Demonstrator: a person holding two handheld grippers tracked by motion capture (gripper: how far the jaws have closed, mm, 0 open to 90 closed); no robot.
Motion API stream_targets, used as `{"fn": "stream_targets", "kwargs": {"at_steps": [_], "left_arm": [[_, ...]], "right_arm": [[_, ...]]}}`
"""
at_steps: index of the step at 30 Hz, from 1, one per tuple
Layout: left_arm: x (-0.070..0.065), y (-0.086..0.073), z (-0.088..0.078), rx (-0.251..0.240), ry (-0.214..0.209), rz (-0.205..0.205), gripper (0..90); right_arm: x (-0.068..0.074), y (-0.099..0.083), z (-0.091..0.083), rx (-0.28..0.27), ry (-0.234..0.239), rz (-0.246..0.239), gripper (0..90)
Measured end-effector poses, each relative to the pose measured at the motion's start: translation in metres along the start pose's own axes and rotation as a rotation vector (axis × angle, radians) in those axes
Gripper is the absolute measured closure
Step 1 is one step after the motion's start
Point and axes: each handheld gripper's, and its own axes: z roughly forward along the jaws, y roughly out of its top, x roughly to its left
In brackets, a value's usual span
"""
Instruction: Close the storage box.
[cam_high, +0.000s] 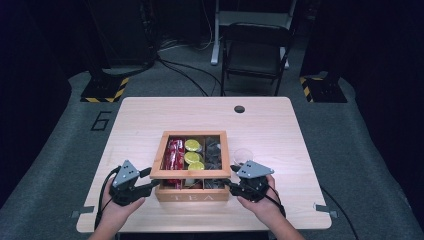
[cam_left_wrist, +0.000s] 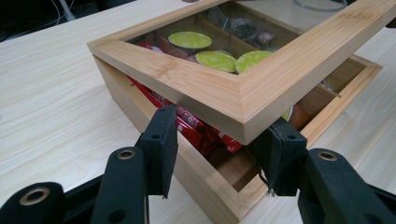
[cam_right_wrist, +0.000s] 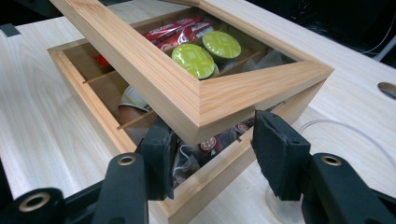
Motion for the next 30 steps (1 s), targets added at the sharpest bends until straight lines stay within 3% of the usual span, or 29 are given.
{"fn": "stream_targets", "kwargs": {"at_steps": [11, 12, 16, 17, 18, 21, 30], "left_arm": [[-0.001, -0.01, 0.004, 0.021, -0.012, 0.002, 52.2], [-0.002, -0.011, 0.004, 0.025, -0.013, -0.002, 52.2], [-0.002, -0.013, 0.005, 0.03, -0.016, 0.0, 52.2], [-0.002, -0.013, 0.006, 0.03, -0.019, -0.005, 52.2], [-0.002, -0.013, 0.006, 0.032, -0.018, 0.0, 52.2], [-0.002, -0.014, 0.006, 0.038, -0.022, 0.001, 52.1], [-0.001, -0.016, 0.006, 0.042, -0.029, -0.01, 52.2]], "right_arm": [[0.002, -0.009, 0.004, 0.023, 0.016, 0.024, 49.8], [0.001, -0.01, 0.004, 0.032, 0.023, -0.002, 49.5], [0.003, -0.012, 0.005, 0.043, 0.021, 0.021, 48.9], [0.004, -0.012, 0.005, 0.042, 0.018, 0.028, 48.7], [0.002, -0.013, 0.005, 0.037, 0.032, 0.006, 48.7], [0.003, -0.014, 0.005, 0.04, 0.037, 0.029, 48.4], [0.002, -0.014, 0.005, 0.042, 0.05, 0.024, 47.4]]}}
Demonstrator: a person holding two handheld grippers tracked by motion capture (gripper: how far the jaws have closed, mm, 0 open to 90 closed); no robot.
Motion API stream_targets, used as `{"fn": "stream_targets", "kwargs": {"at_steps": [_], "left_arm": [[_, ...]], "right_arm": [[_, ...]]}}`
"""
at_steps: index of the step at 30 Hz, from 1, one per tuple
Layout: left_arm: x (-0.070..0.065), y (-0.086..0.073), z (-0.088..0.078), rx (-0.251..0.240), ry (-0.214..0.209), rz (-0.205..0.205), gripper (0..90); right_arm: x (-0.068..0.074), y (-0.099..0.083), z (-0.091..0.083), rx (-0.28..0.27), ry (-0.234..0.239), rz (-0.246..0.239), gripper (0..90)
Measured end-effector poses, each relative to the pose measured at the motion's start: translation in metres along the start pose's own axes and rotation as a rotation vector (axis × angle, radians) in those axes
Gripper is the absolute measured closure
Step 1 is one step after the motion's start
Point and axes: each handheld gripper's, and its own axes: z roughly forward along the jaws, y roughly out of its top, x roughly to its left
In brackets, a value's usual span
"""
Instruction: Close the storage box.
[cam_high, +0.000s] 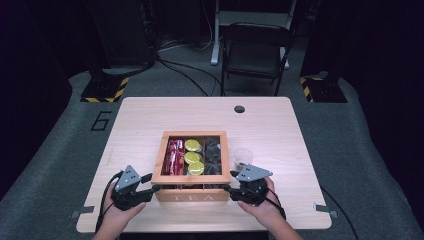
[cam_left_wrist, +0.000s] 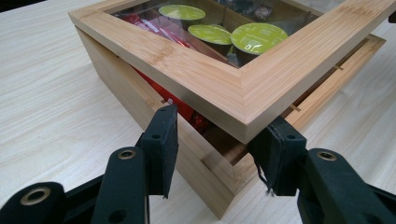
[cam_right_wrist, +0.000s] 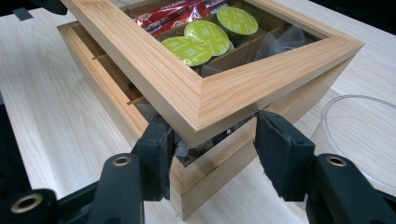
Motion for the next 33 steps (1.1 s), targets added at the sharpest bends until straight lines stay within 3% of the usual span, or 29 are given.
{"fn": "stream_targets", "kwargs": {"at_steps": [16, 24, 26, 27, 29, 30, 33], "left_arm": [[-0.003, -0.003, 0.004, 0.042, -0.027, 0.021, 51.9], [-0.004, -0.004, 0.004, 0.078, -0.042, 0.019, 50.8], [-0.004, -0.004, 0.004, 0.085, -0.053, 0.01, 49.3], [-0.003, -0.004, 0.007, 0.105, -0.074, -0.023, 44.3], [-0.003, -0.004, 0.009, 0.116, -0.074, -0.02, 41.1], [-0.005, -0.005, 0.011, 0.134, -0.058, 0.001, 40.3], [-0.007, -0.008, 0.016, 0.166, -0.042, 0.014, 36.3]], "right_arm": [[0.002, -0.001, 0.003, 0.053, 0.022, -0.004, 43.1], [0.004, -0.001, 0.004, 0.09, 0.019, -0.047, 41.1], [0.004, -0.001, 0.004, 0.089, 0.021, -0.047, 41.0], [0.004, -0.002, 0.006, 0.099, 0.029, -0.05, 39.8], [0.004, -0.003, 0.009, 0.128, 0.021, -0.047, 36.7], [0.005, -0.004, 0.011, 0.14, 0.019, -0.049, 35.5], [0.007, -0.003, 0.011, 0.118, 0.036, -0.044, 31.1]]}}
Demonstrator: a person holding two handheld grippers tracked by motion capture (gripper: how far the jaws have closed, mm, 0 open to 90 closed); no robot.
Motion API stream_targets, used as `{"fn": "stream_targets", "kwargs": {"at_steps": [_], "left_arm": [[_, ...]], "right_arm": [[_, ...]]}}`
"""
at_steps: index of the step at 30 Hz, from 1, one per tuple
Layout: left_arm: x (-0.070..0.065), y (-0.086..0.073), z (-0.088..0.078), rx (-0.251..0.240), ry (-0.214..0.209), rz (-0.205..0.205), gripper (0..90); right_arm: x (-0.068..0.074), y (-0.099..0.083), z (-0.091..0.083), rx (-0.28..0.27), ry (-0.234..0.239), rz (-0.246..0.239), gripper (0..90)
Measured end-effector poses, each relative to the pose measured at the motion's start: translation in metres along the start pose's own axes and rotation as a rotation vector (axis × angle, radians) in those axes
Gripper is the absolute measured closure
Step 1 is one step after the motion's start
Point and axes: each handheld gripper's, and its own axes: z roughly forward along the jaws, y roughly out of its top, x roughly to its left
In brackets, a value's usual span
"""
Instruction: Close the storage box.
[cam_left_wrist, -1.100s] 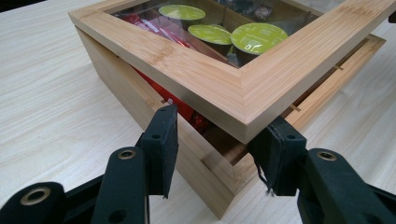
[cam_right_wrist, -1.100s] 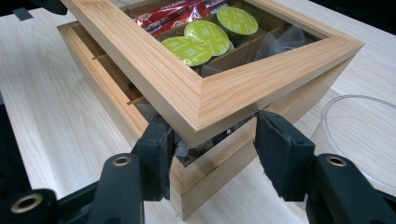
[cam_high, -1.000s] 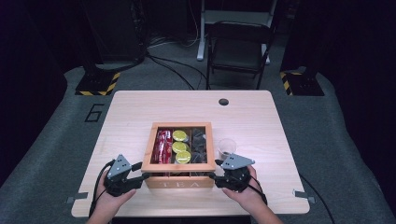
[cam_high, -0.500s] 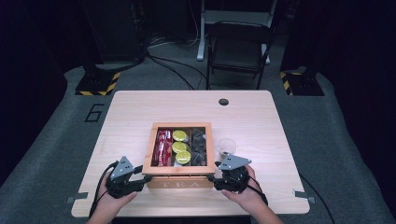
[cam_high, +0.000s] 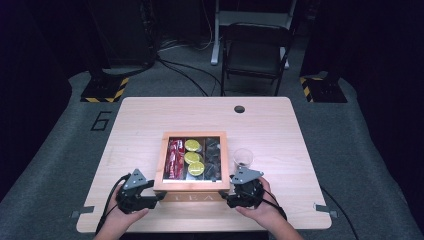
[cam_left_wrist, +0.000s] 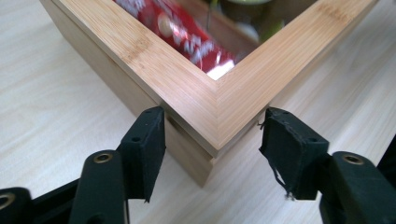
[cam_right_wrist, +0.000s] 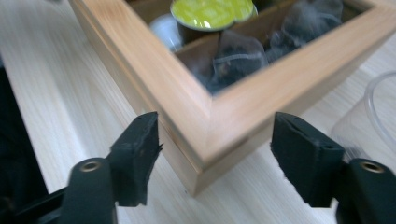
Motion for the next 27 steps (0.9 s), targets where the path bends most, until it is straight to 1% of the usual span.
{"fn": "stream_targets", "kwargs": {"at_steps": [1, 3, 4, 5, 6, 7, 8, 10, 13, 14, 15, 16, 17, 19, 20, 21, 22, 23, 25, 27], "left_arm": [[0.0, -0.001, 0.0, -0.012, -0.014, -0.013, 36.3], [0.003, 0.0, -0.001, -0.03, -0.012, -0.018, 35.1], [0.003, 0.001, -0.003, -0.03, -0.012, -0.02, 32.8], [0.002, 0.001, -0.003, -0.041, -0.009, -0.026, 32.8], [0.002, 0.002, -0.005, -0.035, -0.01, -0.012, 32.8], [0.002, 0.002, -0.005, -0.035, -0.01, -0.012, 32.9], [0.001, 0.002, -0.005, -0.05, -0.005, -0.011, 32.9], [0.0, 0.003, -0.005, -0.051, -0.008, -0.013, 32.9], [0.001, 0.005, -0.008, -0.051, -0.011, -0.004, 33.2], [0.0, 0.006, -0.009, -0.063, 0.0, -0.005, 33.2], [0.0, 0.007, -0.012, -0.063, 0.0, -0.002, 33.3], [0.0, 0.008, -0.012, -0.075, 0.004, -0.004, 33.3], [0.0, 0.009, -0.014, -0.081, 0.001, -0.009, 33.3], [0.001, 0.01, -0.017, -0.094, 0.004, -0.006, 33.5], [0.001, 0.01, -0.018, -0.102, 0.01, -0.014, 33.5], [0.003, 0.01, -0.019, -0.104, 0.009, -0.011, 33.5], [0.004, 0.01, -0.02, -0.105, 0.009, -0.02, 33.6], [0.005, 0.01, -0.02, -0.114, 0.02, -0.024, 33.7], [0.009, 0.009, -0.021, -0.104, 0.022, -0.031, 33.9], [0.012, 0.008, -0.022, -0.1, 0.027, -0.043, 34.4]], "right_arm": [[0.0, 0.001, -0.002, -0.015, 0.001, -0.003, 30.4], [0.0, 0.002, -0.005, -0.036, 0.004, -0.003, 27.7], [-0.001, 0.002, -0.005, -0.045, 0.004, 0.01, 27.5], [-0.001, 0.002, -0.005, -0.045, 0.004, 0.01, 27.5], [-0.003, 0.001, -0.004, -0.037, 0.005, 0.005, 27.5], [-0.003, 0.001, -0.003, -0.043, 0.004, 0.013, 27.5], [-0.003, 0.001, -0.003, -0.039, 0.008, 0.013, 27.5], [-0.003, 0.001, -0.004, -0.042, 0.006, 0.018, 27.9], [-0.003, 0.001, -0.004, -0.036, 0.01, 0.014, 29.0], [-0.003, 0.001, -0.004, -0.038, 0.008, 0.017, 29.2], [-0.003, 0.002, -0.004, -0.041, 0.007, 0.017, 29.5], [-0.003, 0.002, -0.004, -0.044, 0.001, 0.021, 30.0], [-0.003, 0.002, -0.005, -0.048, 0.006, 0.017, 30.2], [-0.003, 0.003, -0.005, -0.059, -0.001, 0.026, 30.7], [-0.004, 0.004, -0.005, -0.064, -0.002, 0.018, 30.8], [-0.004, 0.005, -0.006, -0.071, -0.004, 0.027, 31.1], [-0.004, 0.005, -0.007, -0.079, -0.003, 0.034, 31.4], [-0.004, 0.005, -0.007, -0.08, 0.0, 0.028, 31.5], [-0.005, 0.006, -0.008, -0.087, -0.011, 0.036, 32.2], [-0.007, 0.006, -0.009, -0.092, -0.013, 0.028, 32.3]]}}
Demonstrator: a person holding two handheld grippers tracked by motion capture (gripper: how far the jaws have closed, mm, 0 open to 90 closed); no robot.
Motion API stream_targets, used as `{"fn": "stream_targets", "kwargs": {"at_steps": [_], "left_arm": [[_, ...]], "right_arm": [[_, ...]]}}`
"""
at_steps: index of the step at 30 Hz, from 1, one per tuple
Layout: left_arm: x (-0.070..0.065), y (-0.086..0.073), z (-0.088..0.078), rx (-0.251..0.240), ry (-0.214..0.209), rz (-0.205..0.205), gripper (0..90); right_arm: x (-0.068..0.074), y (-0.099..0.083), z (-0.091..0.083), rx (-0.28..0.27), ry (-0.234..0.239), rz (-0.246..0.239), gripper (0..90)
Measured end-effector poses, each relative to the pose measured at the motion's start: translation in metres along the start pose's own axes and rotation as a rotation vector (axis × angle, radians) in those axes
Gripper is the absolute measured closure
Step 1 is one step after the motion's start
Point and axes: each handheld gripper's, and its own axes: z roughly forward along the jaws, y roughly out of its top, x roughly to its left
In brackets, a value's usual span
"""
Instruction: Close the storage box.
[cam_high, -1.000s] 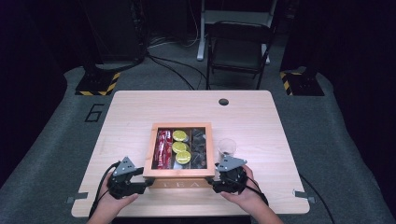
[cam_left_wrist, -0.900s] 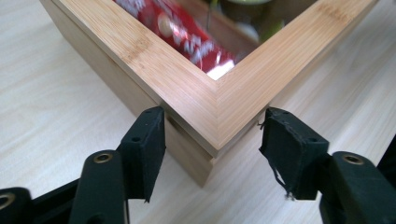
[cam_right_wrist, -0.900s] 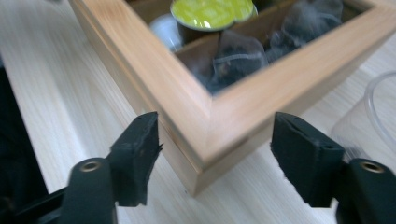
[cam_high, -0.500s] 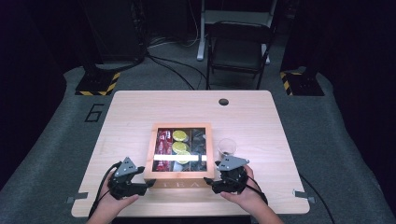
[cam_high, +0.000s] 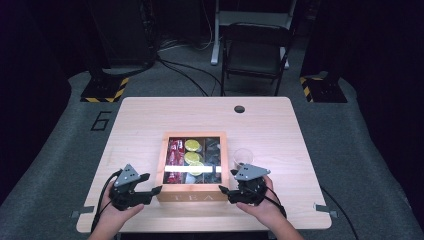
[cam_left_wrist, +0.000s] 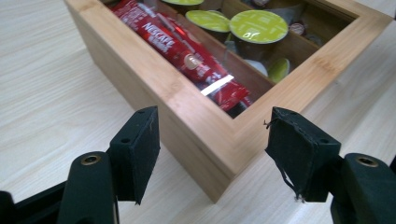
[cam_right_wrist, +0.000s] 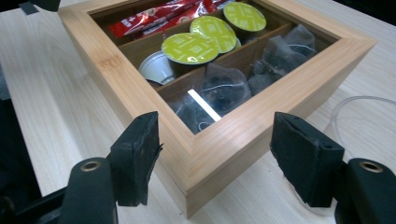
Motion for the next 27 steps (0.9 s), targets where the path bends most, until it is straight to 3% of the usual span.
{"fn": "stream_targets", "kwargs": {"at_steps": [14, 20, 27], "left_arm": [[0.02, -0.002, -0.007, -0.047, 0.044, -0.07, 35.8], [0.025, -0.002, -0.005, -0.051, 0.055, -0.071, 36.7], [0.037, -0.005, -0.001, -0.047, 0.068, -0.1, 37.2]], "right_arm": [[-0.014, -0.006, -0.006, -0.026, -0.06, 0.092, 34.0], [-0.019, -0.01, -0.009, -0.035, -0.079, 0.123, 34.9], [-0.021, -0.014, -0.014, -0.041, -0.092, 0.134, 35.6]]}}
